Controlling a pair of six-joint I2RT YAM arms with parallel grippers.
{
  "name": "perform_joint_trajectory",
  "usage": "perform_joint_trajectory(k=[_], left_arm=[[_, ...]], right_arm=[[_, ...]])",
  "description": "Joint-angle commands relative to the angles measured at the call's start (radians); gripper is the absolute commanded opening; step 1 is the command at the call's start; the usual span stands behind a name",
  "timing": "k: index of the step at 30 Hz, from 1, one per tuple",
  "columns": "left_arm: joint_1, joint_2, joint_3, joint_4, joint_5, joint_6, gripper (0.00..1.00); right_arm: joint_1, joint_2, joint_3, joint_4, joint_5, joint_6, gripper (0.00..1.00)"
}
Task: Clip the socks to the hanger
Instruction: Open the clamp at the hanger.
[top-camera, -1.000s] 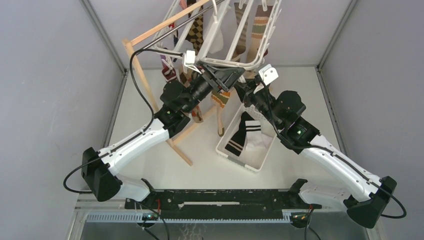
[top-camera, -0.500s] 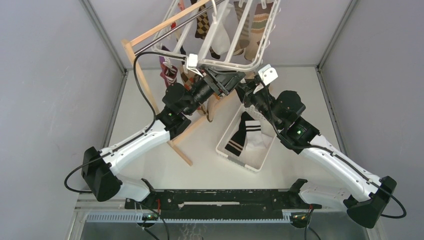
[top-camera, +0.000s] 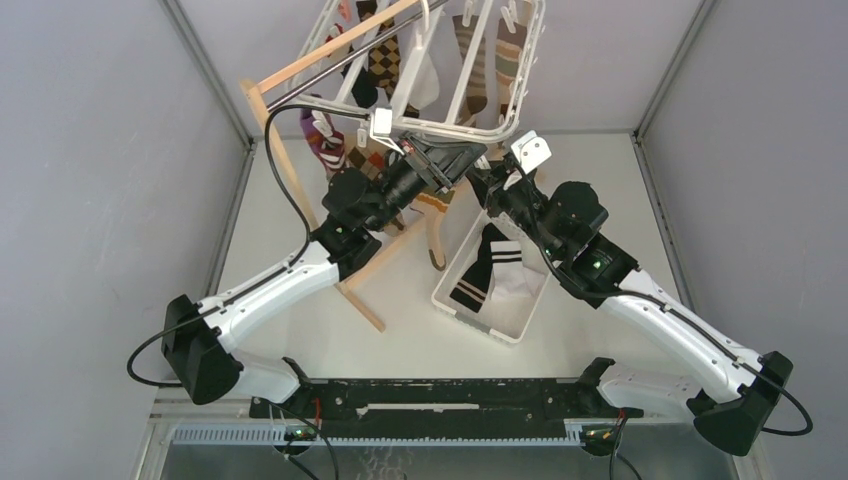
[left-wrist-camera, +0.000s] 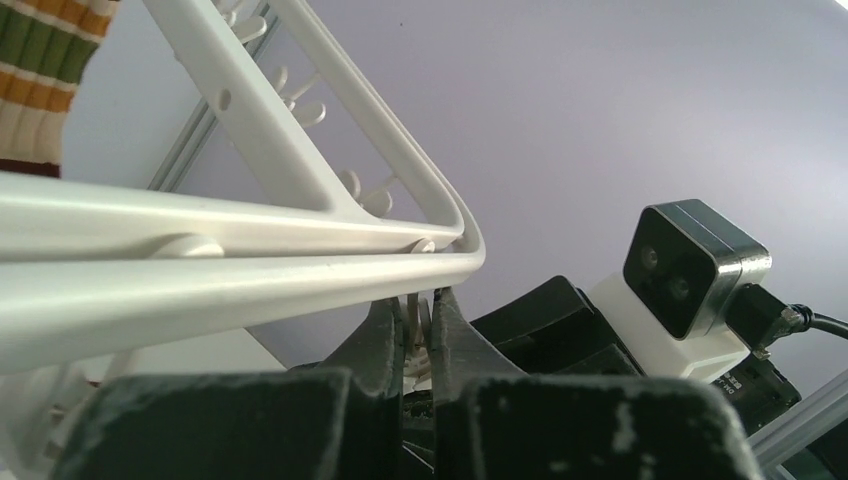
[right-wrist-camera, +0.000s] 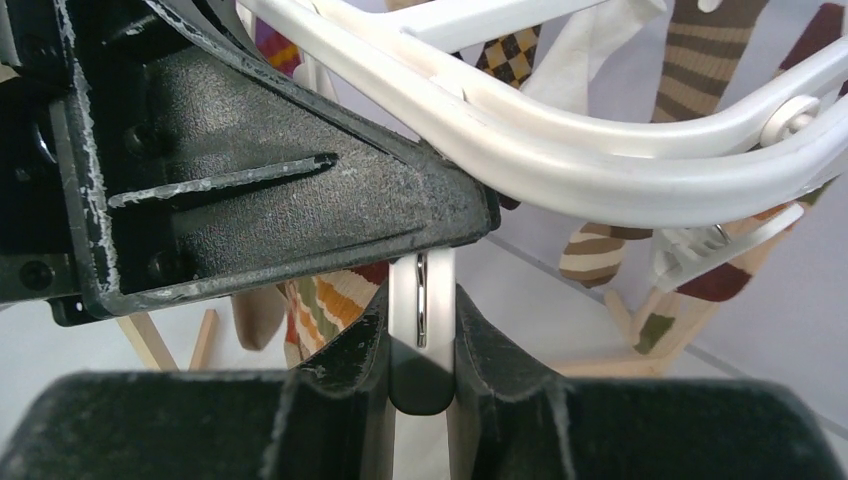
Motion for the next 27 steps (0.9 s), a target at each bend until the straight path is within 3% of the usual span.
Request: perform_joint_trajectory(k=[1, 3, 6, 7, 9, 14, 20, 27], left_arm=[[0.002, -0.029, -0.031, 0.008, -0.001, 0.016, 0.00], [0.003, -0.030, -0.034, 0.008, -0.005, 0.019, 0.00], [0.002, -0.028, -0.033, 0.008, -0.006, 0.020, 0.00], [0.002, -0.027, -0.031, 0.008, -0.006, 0.022, 0.00], [0.003, -0.025, -0.030, 0.007, -0.005, 0.025, 0.00], [0.003, -0.032, -0.038, 0.003, -0.004, 0.030, 0.00], [0.003, -0.033, -0.047, 0.011, 0.004, 0.026, 0.00], [0.003, -0.034, -0.060, 0.025, 0.009, 0.020, 0.00]], right_arm=[[0.016, -0.006, 0.042, 0.050, -0.008, 0.002, 0.00], [0.016, -0.005, 0.041, 0.050, 0.007, 0.003, 0.06], [0.015, -0.010, 0.041, 0.047, 0.046, 0.009, 0.43], [0.015, -0.016, 0.031, 0.050, 0.068, 0.012, 0.52], [0.005, -0.042, -0.004, 0.062, 0.101, 0.022, 0.62], [-0.059, -0.161, -0.145, 0.040, 0.124, 0.055, 0.66], [-0.191, -0.337, -0.364, -0.043, 0.069, 0.206, 0.68], [-0.332, -0.209, -0.413, -0.210, 0.075, 0.423, 0.66]])
